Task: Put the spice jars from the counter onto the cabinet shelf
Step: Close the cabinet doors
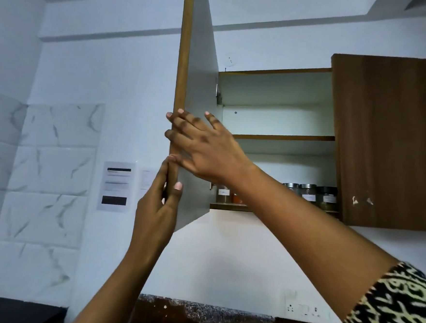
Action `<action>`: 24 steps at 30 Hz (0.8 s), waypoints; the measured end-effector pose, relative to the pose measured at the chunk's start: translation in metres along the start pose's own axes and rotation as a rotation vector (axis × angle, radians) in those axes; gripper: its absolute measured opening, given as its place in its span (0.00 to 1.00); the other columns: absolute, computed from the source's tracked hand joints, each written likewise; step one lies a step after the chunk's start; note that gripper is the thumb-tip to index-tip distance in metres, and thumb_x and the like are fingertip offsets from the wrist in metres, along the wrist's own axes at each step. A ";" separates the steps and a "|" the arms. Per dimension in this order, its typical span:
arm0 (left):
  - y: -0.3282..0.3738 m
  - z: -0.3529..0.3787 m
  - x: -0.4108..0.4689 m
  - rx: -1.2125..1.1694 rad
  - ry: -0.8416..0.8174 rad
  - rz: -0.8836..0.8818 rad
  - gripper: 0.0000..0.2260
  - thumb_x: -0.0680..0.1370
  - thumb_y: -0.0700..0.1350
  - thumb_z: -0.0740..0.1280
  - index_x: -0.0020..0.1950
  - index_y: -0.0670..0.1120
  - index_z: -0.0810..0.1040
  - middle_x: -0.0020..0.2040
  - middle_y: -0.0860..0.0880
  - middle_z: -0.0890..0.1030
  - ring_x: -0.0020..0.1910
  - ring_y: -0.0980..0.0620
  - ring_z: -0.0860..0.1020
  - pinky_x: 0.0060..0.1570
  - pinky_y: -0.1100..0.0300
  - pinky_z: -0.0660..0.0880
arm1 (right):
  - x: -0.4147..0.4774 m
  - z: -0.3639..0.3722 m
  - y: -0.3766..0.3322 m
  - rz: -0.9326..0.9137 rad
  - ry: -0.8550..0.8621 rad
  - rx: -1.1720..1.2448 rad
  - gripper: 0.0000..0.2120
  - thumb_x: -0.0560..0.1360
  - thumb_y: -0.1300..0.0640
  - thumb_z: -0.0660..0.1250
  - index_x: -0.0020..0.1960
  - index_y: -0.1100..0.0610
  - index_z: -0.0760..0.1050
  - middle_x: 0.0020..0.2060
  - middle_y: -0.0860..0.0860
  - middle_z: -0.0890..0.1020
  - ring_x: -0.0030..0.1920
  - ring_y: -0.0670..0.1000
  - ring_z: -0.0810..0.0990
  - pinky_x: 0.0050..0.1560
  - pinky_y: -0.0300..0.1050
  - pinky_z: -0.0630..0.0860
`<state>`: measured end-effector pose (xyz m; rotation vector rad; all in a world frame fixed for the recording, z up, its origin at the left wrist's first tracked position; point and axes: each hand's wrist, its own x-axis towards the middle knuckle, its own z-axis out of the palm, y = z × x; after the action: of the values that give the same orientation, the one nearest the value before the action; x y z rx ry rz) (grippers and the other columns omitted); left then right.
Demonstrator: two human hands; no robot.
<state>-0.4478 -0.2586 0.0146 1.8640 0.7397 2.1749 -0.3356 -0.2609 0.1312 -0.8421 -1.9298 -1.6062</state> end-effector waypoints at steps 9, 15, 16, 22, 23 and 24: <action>-0.006 0.107 -0.006 -0.059 -0.239 0.280 0.29 0.76 0.56 0.63 0.75 0.61 0.55 0.74 0.63 0.62 0.72 0.64 0.61 0.69 0.61 0.64 | -0.098 -0.008 0.077 0.120 0.073 -0.055 0.24 0.78 0.43 0.52 0.67 0.54 0.71 0.72 0.53 0.67 0.73 0.54 0.65 0.68 0.59 0.66; -0.011 0.195 0.006 0.062 -0.313 0.455 0.38 0.73 0.61 0.62 0.78 0.54 0.49 0.79 0.56 0.49 0.77 0.58 0.48 0.74 0.52 0.56 | -0.164 0.005 0.138 0.216 -0.002 -0.137 0.25 0.78 0.44 0.50 0.71 0.53 0.66 0.75 0.51 0.61 0.75 0.51 0.59 0.71 0.56 0.61; -0.013 0.213 0.010 0.102 -0.321 0.491 0.39 0.73 0.61 0.62 0.78 0.53 0.48 0.79 0.54 0.49 0.77 0.57 0.47 0.74 0.48 0.56 | -0.176 0.011 0.151 0.227 -0.012 -0.150 0.25 0.78 0.44 0.49 0.71 0.53 0.65 0.75 0.51 0.61 0.75 0.51 0.58 0.71 0.56 0.60; -0.029 0.315 0.036 0.342 -0.328 0.659 0.39 0.73 0.64 0.58 0.78 0.50 0.48 0.79 0.51 0.49 0.77 0.55 0.47 0.74 0.46 0.50 | -0.240 0.060 0.233 0.265 -0.066 -0.168 0.26 0.78 0.45 0.49 0.73 0.55 0.63 0.75 0.53 0.62 0.74 0.52 0.60 0.70 0.56 0.61; -0.034 0.322 0.040 0.364 -0.327 0.684 0.38 0.73 0.64 0.57 0.78 0.50 0.48 0.79 0.51 0.49 0.77 0.55 0.46 0.75 0.45 0.50 | -0.245 0.067 0.240 0.256 -0.070 -0.161 0.26 0.78 0.45 0.50 0.73 0.55 0.63 0.74 0.53 0.62 0.74 0.52 0.61 0.70 0.56 0.61; -0.042 0.336 0.045 0.386 -0.323 0.702 0.38 0.74 0.65 0.56 0.78 0.50 0.49 0.79 0.52 0.49 0.77 0.55 0.46 0.75 0.43 0.50 | -0.253 0.076 0.251 0.254 -0.078 -0.155 0.26 0.78 0.45 0.50 0.73 0.55 0.62 0.74 0.53 0.62 0.74 0.52 0.61 0.71 0.56 0.61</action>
<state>-0.1404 -0.1187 0.0633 2.9477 0.5066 2.0662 0.0216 -0.1938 0.1081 -1.1776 -1.6855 -1.6022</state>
